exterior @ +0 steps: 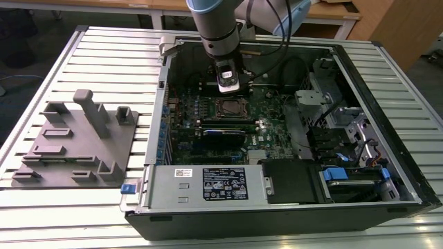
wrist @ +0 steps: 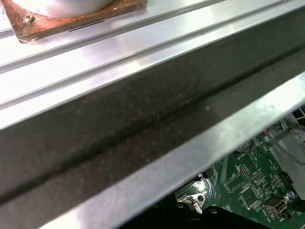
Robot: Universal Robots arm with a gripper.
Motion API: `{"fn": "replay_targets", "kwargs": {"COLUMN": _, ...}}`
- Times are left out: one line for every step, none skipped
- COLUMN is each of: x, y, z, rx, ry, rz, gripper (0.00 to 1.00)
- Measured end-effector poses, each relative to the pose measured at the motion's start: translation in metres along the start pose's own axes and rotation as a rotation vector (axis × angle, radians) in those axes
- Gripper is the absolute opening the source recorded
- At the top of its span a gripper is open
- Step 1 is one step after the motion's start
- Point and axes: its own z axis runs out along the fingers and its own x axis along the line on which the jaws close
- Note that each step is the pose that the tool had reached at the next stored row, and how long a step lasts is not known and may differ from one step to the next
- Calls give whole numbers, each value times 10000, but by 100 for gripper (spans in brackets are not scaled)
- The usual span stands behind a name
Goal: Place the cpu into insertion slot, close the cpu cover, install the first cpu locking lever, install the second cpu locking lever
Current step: 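Install the first cpu locking lever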
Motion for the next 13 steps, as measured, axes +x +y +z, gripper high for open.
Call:
{"fn": "replay_targets", "kwargs": {"x": 0, "y": 0, "z": 0, "rx": 1, "ry": 0, "rz": 0, "gripper": 11}}
{"fn": "replay_targets", "kwargs": {"x": 0, "y": 0, "z": 0, "rx": 0, "ry": 1, "rz": 0, "gripper": 11}}
{"fn": "replay_targets", "kwargs": {"x": -1, "y": 0, "z": 0, "rx": 0, "ry": 0, "rz": -1, "gripper": 11}}
{"fn": "replay_targets", "kwargs": {"x": -1, "y": 1, "z": 1, "rx": -1, "ry": 0, "rz": -1, "gripper": 11}}
{"fn": "replay_targets", "kwargs": {"x": -4, "y": 1, "z": 1, "rx": 0, "ry": 1, "rz": -3, "gripper": 11}}
{"fn": "replay_targets", "kwargs": {"x": -8, "y": 0, "z": 2, "rx": -1, "ry": 1, "rz": -3, "gripper": 11}}
{"fn": "replay_targets", "kwargs": {"x": -11, "y": -1, "z": 2, "rx": -1, "ry": 0, "rz": -2, "gripper": 11}}
{"fn": "replay_targets", "kwargs": {"x": -14, "y": -2, "z": 3, "rx": -1, "ry": 1, "rz": -1, "gripper": 11}}
{"fn": "replay_targets", "kwargs": {"x": -18, "y": -4, "z": 3, "rx": -1, "ry": 1, "rz": -1, "gripper": 11}}
{"fn": "replay_targets", "kwargs": {"x": -20, "y": -5, "z": 3, "rx": -1, "ry": 0, "rz": -1, "gripper": 11}}
{"fn": "replay_targets", "kwargs": {"x": -20, "y": -5, "z": 3, "rx": 0, "ry": 0, "rz": -1, "gripper": 11}}
{"fn": "replay_targets", "kwargs": {"x": -20, "y": -5, "z": 3, "rx": 0, "ry": 0, "rz": 0, "gripper": 11}}
{"fn": "replay_targets", "kwargs": {"x": -20, "y": -5, "z": 3, "rx": 0, "ry": 0, "rz": 0, "gripper": 11}}
